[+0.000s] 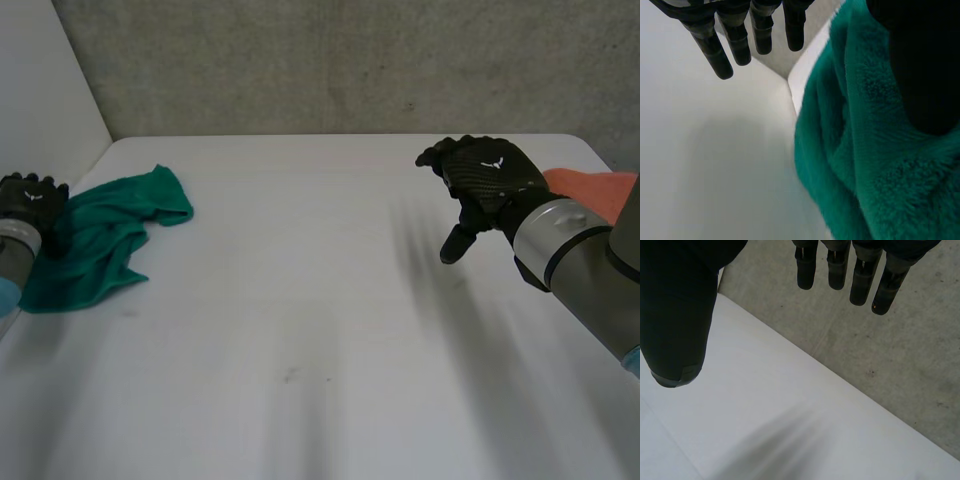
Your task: Fold the laundry.
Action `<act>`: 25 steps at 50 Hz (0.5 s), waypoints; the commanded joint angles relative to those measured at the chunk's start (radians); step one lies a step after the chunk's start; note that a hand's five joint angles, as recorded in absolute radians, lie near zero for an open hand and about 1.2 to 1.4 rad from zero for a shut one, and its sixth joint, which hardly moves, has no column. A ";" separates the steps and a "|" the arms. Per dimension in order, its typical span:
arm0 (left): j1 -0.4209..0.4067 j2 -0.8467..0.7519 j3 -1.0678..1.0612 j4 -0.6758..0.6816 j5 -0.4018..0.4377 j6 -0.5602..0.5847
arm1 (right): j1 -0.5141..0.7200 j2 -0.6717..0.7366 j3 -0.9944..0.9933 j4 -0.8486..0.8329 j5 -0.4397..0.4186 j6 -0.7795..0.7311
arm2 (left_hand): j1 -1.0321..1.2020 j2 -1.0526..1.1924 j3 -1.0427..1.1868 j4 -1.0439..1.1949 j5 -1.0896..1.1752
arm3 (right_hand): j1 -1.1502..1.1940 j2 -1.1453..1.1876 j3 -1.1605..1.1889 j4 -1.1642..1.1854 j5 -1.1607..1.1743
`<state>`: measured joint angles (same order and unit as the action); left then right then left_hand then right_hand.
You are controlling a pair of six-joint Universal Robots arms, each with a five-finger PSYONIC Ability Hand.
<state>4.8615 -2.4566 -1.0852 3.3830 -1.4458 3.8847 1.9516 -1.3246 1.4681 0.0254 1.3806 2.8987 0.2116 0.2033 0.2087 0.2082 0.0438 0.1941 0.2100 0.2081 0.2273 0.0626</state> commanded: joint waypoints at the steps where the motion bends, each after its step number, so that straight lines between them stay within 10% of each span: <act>1: 0.007 -0.041 0.014 -0.010 -0.001 0.035 | 0.000 0.018 0.000 -0.001 0.000 -0.001 | 0.368 0.376 0.370 0.371 0.361 | -0.020 -0.035 -0.034 -0.053 -0.063; 4: -0.006 -0.041 0.011 -0.011 -0.013 0.036 | 0.000 0.018 -0.002 0.001 0.000 -0.001 | 1.183 1.192 1.186 1.187 1.177 | -0.020 -0.035 -0.034 -0.053 -0.063; 17: -0.216 0.309 -0.117 -0.011 -0.108 -0.224 | -0.013 0.013 -0.018 0.001 0.002 0.001 | 1.185 1.193 1.188 1.188 1.178 | -0.020 -0.035 -0.034 -0.053 -0.063; 25: -0.491 0.528 -0.260 -0.025 -0.107 -0.415 | -0.016 -0.002 -0.049 0.002 0.006 0.005 | 1.185 1.193 1.188 1.188 1.178 | -0.020 -0.035 -0.034 -0.053 -0.063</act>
<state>4.5720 -2.0800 -1.2377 3.3701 -1.5565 3.6023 1.9391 -1.3139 1.4453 0.0262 1.3822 2.9001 1.1372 1.1900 1.1854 1.1940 0.9494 0.1941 0.2100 0.2082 0.2273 0.0627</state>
